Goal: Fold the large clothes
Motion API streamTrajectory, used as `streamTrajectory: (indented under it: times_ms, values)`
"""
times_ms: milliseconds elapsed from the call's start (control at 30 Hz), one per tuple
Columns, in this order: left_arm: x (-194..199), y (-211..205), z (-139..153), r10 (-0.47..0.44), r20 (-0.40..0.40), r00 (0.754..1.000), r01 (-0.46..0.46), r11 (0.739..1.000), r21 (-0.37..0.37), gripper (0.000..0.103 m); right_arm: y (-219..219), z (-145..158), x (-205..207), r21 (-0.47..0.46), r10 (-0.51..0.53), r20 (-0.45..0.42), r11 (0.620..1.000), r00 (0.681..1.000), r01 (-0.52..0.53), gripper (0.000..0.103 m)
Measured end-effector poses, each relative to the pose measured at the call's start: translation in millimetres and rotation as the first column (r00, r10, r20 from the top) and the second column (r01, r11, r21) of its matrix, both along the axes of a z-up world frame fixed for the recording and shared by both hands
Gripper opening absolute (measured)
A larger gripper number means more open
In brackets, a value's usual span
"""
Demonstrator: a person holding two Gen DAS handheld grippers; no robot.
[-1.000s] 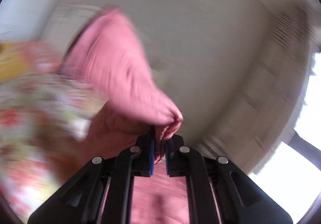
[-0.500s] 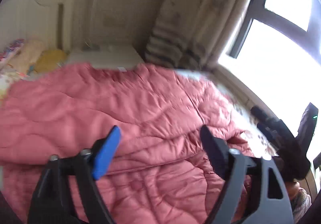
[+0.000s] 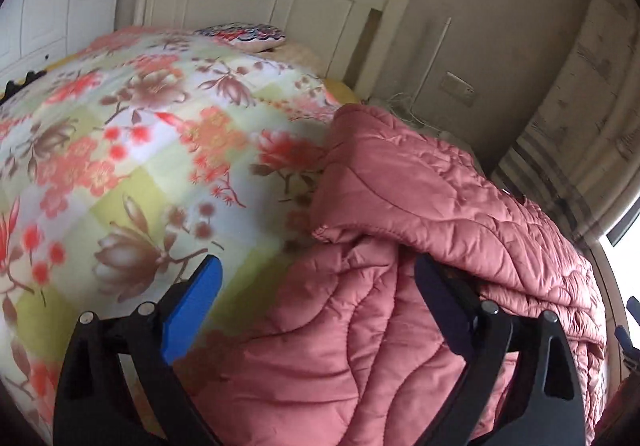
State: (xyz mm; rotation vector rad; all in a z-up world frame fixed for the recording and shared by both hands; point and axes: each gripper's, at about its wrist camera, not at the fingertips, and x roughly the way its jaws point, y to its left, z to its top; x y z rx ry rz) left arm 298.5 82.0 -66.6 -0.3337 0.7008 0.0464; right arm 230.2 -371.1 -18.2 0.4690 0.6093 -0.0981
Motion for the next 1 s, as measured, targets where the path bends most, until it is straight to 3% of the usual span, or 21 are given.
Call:
streamTrajectory:
  times_ms: [100,233,300,367,433,500,600,800,900,933,967,1000]
  values:
    - [-5,0,1,0.020,0.026,0.999,-0.020,1.000,-0.005,0.095,18,2,37,-0.053,0.071,-0.119,0.996,0.990,-0.078,0.095]
    - [-13,15,0,0.053,0.033,0.998,-0.051,0.997,-0.051,0.096,25,-19,82,-0.019,0.099,-0.206,0.994,0.974,-0.105,0.089]
    - [-13,24,-5,0.071,0.015,0.997,-0.070,0.994,-0.085,0.096,33,-30,95,-0.011,0.116,-0.238,0.992,0.964,-0.123,0.076]
    - [-12,30,-9,0.095,-0.002,0.995,-0.095,0.990,-0.107,0.096,42,-32,100,-0.009,0.166,-0.223,0.985,0.961,-0.172,0.040]
    - [-14,35,-11,0.124,-0.010,0.992,-0.124,0.984,-0.125,0.096,48,-23,91,-0.052,0.127,-0.190,0.989,0.973,-0.139,0.020]
    - [-14,38,-12,0.134,-0.013,0.991,-0.135,0.981,-0.139,0.096,49,-7,74,-0.074,0.103,-0.121,0.991,0.987,-0.113,0.015]
    - [-12,38,-14,0.129,-0.026,0.991,-0.131,0.981,-0.145,0.096,43,3,51,-0.130,0.036,-0.083,0.990,0.996,-0.047,0.013]
    - [-13,36,-14,0.125,-0.026,0.992,-0.128,0.983,-0.135,0.096,19,-29,54,-0.161,-0.036,-0.239,0.987,0.970,-0.003,0.014]
    - [-12,36,-14,0.128,-0.031,0.991,-0.131,0.983,-0.131,0.097,30,-10,50,-0.219,-0.043,-0.190,0.976,0.981,0.000,0.027]
    - [-11,35,-15,0.127,-0.035,0.991,-0.130,0.983,-0.129,0.097,35,-4,47,-0.233,-0.026,-0.161,0.972,0.987,-0.013,0.052]
    - [-10,35,-15,0.126,-0.039,0.991,-0.130,0.983,-0.128,0.097,47,7,48,-0.259,0.007,-0.116,0.965,0.993,-0.037,0.089]
    - [-10,35,-16,0.126,-0.041,0.991,-0.130,0.983,-0.128,0.097,57,14,48,-0.292,0.034,-0.063,0.955,0.997,-0.051,0.092]
